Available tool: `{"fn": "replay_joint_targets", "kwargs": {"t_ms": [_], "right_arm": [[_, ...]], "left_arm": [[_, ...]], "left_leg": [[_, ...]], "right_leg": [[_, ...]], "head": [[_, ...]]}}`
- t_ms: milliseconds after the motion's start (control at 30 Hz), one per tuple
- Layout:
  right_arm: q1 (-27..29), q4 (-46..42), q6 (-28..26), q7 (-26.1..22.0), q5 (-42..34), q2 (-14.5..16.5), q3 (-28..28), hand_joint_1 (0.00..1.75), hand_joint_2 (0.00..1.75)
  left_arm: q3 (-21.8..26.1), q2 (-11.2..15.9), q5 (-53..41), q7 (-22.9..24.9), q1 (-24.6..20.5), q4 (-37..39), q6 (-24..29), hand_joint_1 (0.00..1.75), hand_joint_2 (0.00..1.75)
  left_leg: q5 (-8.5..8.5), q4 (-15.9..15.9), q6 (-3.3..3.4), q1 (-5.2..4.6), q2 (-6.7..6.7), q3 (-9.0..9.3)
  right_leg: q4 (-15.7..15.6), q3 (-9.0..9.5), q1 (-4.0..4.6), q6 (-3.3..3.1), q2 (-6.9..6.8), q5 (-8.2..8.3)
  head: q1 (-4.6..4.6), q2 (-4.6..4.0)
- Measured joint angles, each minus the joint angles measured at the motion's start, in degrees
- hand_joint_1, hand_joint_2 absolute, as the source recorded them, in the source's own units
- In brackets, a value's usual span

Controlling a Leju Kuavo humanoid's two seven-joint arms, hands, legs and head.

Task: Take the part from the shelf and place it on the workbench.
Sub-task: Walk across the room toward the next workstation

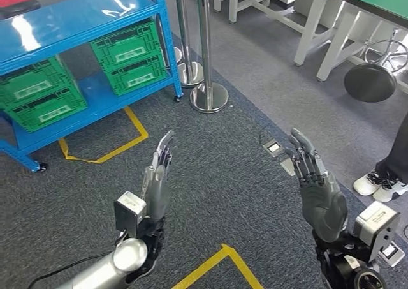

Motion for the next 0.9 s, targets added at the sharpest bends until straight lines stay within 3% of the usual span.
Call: {"fn": "replay_joint_targets", "kwargs": {"t_ms": [33,100,167,200,233,300,367,400,467,533,600,633,667,700,733,767,833,900], "right_arm": [[0.1,0.1,0.1,0.0,0.0,0.0,0.0,0.00,0.00],[0.5,0.3,0.1,0.0,0.0,0.1,-0.1,0.00,0.00],[0.9,0.7,0.2,0.0,0.0,0.1,-0.1,0.00,0.00],[1.0,0.8,0.2,0.0,0.0,0.1,-0.1,0.00,0.00],[1.0,1.0,0.2,0.0,0.0,0.1,-0.1,0.00,0.00],[1.0,1.1,0.2,0.0,0.0,0.1,-0.1,0.00,0.00],[1.0,1.1,0.2,0.0,0.0,0.1,-0.1,0.00,0.00],[1.0,1.2,0.3,0.0,0.0,0.1,-0.1,0.00,0.00],[1.0,1.2,0.5,0.0,0.0,0.2,-0.1,0.00,0.00],[1.0,1.2,0.6,-0.1,0.0,0.2,-0.2,0.00,0.00],[1.2,1.3,0.6,-0.1,0.0,0.2,-0.2,0.00,0.00],[1.3,1.4,0.6,-0.1,0.0,0.2,-0.2,0.00,0.00],[1.5,1.4,0.6,-0.1,0.0,0.2,-0.2,0.00,0.00],[1.7,1.5,0.7,-0.1,0.0,0.2,-0.2,0.00,0.00],[1.8,1.5,0.7,-0.1,0.0,0.2,-0.2,0.00,0.00],[1.8,1.5,0.7,-0.1,0.0,0.2,-0.2,0.00,0.00],[1.8,1.6,0.7,-0.1,0.0,0.2,-0.3,0.00,0.00],[1.8,1.7,0.7,-0.1,0.0,0.2,-0.3,0.00,0.00]], "left_arm": [[0.0,0.1,0.1,0.1,-0.1,-0.1,0.0,0.00,0.00],[0.0,0.2,0.2,0.1,-0.3,-0.2,0.1,0.00,0.00],[0.0,0.3,0.4,0.1,-0.3,-0.2,0.1,0.00,0.00],[0.0,0.3,0.5,0.1,-0.3,-0.2,0.1,0.00,0.00],[0.0,0.4,0.5,0.1,-0.3,-0.2,0.1,0.00,0.00],[0.0,0.5,0.6,0.0,-0.4,-0.2,0.1,0.00,0.00],[0.0,0.5,0.7,-0.1,-0.6,-0.2,0.1,0.00,0.00],[0.0,0.5,0.8,-0.2,-0.7,-0.2,0.1,0.00,0.00],[0.0,0.5,1.0,-0.4,-0.7,-0.2,0.1,0.00,0.00],[0.0,0.5,1.1,-0.7,-0.7,-0.3,0.2,0.00,0.00],[0.0,0.5,1.1,-0.8,-0.8,-0.3,0.2,0.00,0.00],[0.0,0.4,1.1,-0.8,-0.8,-0.3,0.2,0.00,0.00],[0.0,0.4,1.2,-0.8,-0.8,-0.3,0.2,0.00,0.00],[0.0,0.4,1.2,-0.8,-0.7,-0.3,0.2,0.00,0.00],[0.0,0.4,1.2,-0.8,-0.7,-0.3,0.2,0.00,0.00],[0.0,0.4,1.2,-0.8,-0.7,-0.3,0.2,0.00,0.00],[0.0,0.4,1.2,-0.8,-0.8,-0.3,0.2,0.00,0.00],[0.0,0.3,1.2,-0.8,-0.8,-0.3,0.3,0.00,0.00]], "left_leg": [[-1.29,2.2,-0.29,-0.12,1.80,-1.07],[-5.03,10.0,-0.83,-0.03,5.24,-4.99],[-6.81,16.2,-1.23,0.28,6.12,-8.41],[-6.05,16.1,-1.35,0.42,6.30,-8.50],[-4.32,13.6,-1.39,0.52,6.61,-7.31],[-0.43,4.8,-1.20,0.42,8.65,-2.72],[1.03,-0.6,-0.55,-0.01,10.13,0.00],[0.83,-1.0,-0.19,-0.29,10.06,0.16],[0.85,-1.1,0.56,-0.24,8.69,0.10],[0.93,-1.4,1.28,0.07,7.57,0.37],[0.91,-1.5,1.79,0.17,6.42,0.56],[0.89,-1.5,1.94,0.11,5.74,0.60],[0.86,-1.4,2.00,0.05,4.95,0.66],[0.83,-1.4,2.02,-0.02,4.12,0.76],[0.79,-1.4,2.01,-0.05,3.24,0.92],[0.72,-1.4,1.94,-0.07,2.38,1.12],[0.56,-1.2,1.66,-0.09,0.84,1.24],[0.64,-0.9,1.13,0.10,-0.40,0.64]], "right_leg": [[-0.2,0.15,-0.12,-0.28,-0.77,0.08],[-0.4,0.22,-0.02,-0.65,-2.35,0.01],[-0.4,0.25,0.03,-0.72,-3.98,-0.16],[-0.4,0.32,0.01,-0.68,-4.74,-0.27],[-0.4,0.47,-0.03,-0.56,-5.43,-0.42],[-0.3,0.91,0.07,-0.14,-6.60,-0.82],[-0.3,1.28,0.41,0.40,-7.57,-1.22],[-0.4,1.42,0.54,0.67,-8.03,-1.37],[-0.3,1.65,0.41,1.27,-8.65,-1.78],[2.2,0.72,0.14,1.65,-6.75,-3.66],[9.9,-2.84,0.09,1.72,-3.78,-7.41],[14.3,-5.06,0.13,1.73,-3.05,-9.00],[17.4,-6.81,0.19,1.72,-2.71,-9.69],[18.2,-7.54,0.23,1.62,-2.57,-9.14],[16.6,-7.11,0.25,1.44,-2.44,-7.42],[12.8,-5.66,0.27,1.17,-1.90,-4.82],[4.7,-2.37,0.15,0.61,0.85,-0.98],[1.1,-0.74,0.14,0.43,2.84,-0.35]], "head": [[-0.25,0.00],[-0.66,0.00],[-0.80,0.00],[-0.90,0.00],[-1.02,0.00],[-1.42,0.00],[-1.62,0.00],[-1.53,0.00],[-1.20,0.00],[-0.84,0.00],[-0.20,0.00],[0.02,0.00],[0.12,0.00],[0.16,0.00],[0.20,0.00],[0.25,0.00],[0.30,0.00],[0.28,0.00]]}}
